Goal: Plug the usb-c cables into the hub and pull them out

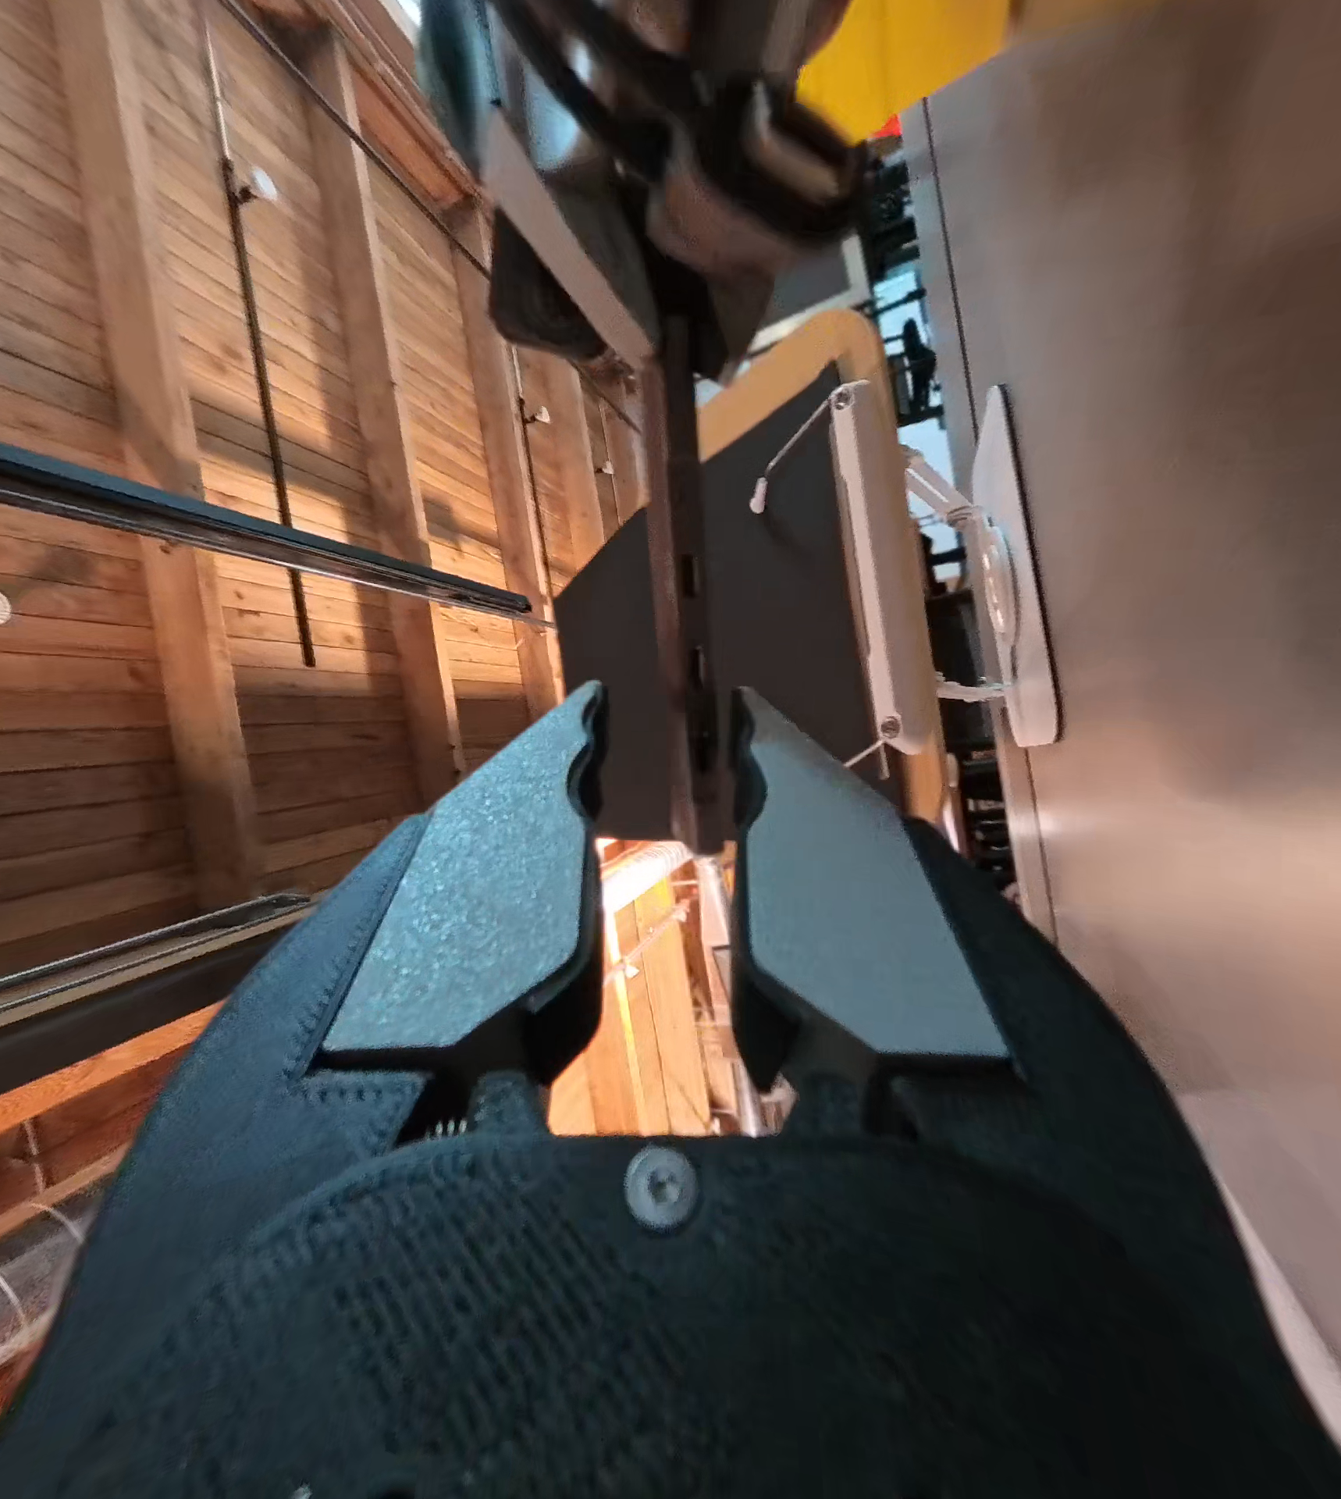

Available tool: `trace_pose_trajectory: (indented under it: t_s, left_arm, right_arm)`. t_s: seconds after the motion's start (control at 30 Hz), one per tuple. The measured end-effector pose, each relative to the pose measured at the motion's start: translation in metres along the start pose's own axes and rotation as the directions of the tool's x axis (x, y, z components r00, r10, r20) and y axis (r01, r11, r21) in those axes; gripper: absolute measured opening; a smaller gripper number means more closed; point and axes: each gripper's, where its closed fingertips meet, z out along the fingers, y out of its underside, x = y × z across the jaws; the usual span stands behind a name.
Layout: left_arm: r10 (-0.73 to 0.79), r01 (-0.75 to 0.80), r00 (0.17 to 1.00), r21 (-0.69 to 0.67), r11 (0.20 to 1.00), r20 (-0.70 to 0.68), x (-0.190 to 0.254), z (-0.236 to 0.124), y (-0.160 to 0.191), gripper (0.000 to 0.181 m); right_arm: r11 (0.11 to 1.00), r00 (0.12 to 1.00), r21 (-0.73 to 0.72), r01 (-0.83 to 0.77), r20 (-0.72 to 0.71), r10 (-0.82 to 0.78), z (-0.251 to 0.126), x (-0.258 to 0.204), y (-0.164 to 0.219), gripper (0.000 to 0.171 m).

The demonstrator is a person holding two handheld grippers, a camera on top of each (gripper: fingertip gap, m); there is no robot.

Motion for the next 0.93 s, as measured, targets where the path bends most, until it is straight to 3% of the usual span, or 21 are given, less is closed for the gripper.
trace_pose_trajectory:
  t_s: [0.03, 0.07, 0.13, 0.17, 0.23, 0.33, 0.47, 0.6, 0.67, 0.83, 0.93]
  left_arm:
    - [-0.010, 0.010, 1.000, -0.008, 1.000, -0.024, 0.005, 0.000, 0.001, 0.012]
    - [-0.039, 0.039, 0.996, -0.004, 0.999, -0.081, 0.012, -0.001, 0.000, 0.008]
    - [-0.178, 0.178, 0.936, -0.029, 0.984, -0.303, 0.037, -0.005, -0.003, 0.007]
    - [-0.245, 0.245, 0.883, -0.053, 0.968, -0.401, 0.048, -0.008, -0.005, 0.007]
    - [-0.312, 0.304, 0.823, -0.097, 0.948, -0.474, 0.056, -0.008, -0.005, 0.007]
    - [-0.387, 0.388, 0.737, -0.122, 0.914, -0.555, 0.064, -0.004, -0.014, 0.007]
    - [-0.352, 0.378, 0.758, -0.070, 0.923, -0.550, 0.071, 0.010, -0.036, 0.007]
    - [-0.239, 0.278, 0.818, -0.005, 0.961, -0.523, 0.085, 0.016, -0.053, 0.007]
    - [-0.250, 0.290, 0.811, -0.007, 0.957, -0.530, 0.089, 0.014, -0.056, 0.012]
    - [-0.441, 0.430, 0.700, -0.162, 0.888, -0.562, 0.067, -0.002, -0.036, 0.052]
    - [-0.602, 0.524, 0.622, -0.305, 0.795, -0.501, 0.023, -0.022, 0.013, 0.047]
  right_arm:
    - [1.000, 1.000, -0.027, -0.004, 0.008, 0.005, 0.004, -0.001, 0.005, 0.012]
    - [0.999, 1.000, -0.053, -0.003, -0.009, 0.003, 0.007, 0.001, 0.009, 0.014]
    - [0.994, 0.981, -0.104, 0.036, -0.184, -0.055, 0.003, 0.026, 0.014, 0.017]
    - [0.989, 0.945, -0.129, 0.073, -0.308, -0.110, -0.005, 0.043, 0.013, 0.030]
    - [0.974, 0.869, -0.162, 0.162, -0.444, -0.218, -0.019, 0.056, 0.005, 0.047]
    - [0.945, 0.821, -0.148, 0.292, -0.467, -0.327, -0.026, 0.046, -0.008, 0.058]
    - [0.921, 0.808, -0.223, 0.320, -0.443, -0.388, -0.016, 0.044, 0.002, 0.059]
    - [0.883, 0.731, -0.411, 0.226, -0.528, -0.432, -0.019, 0.078, 0.030, 0.028]
    - [0.868, 0.730, -0.462, 0.182, -0.528, -0.434, -0.017, 0.086, 0.041, 0.023]
    - [0.851, 0.688, -0.495, 0.173, -0.558, -0.464, -0.020, 0.092, 0.043, 0.021]
    - [0.850, 0.648, -0.504, 0.153, -0.598, -0.472, -0.027, 0.100, 0.042, 0.021]
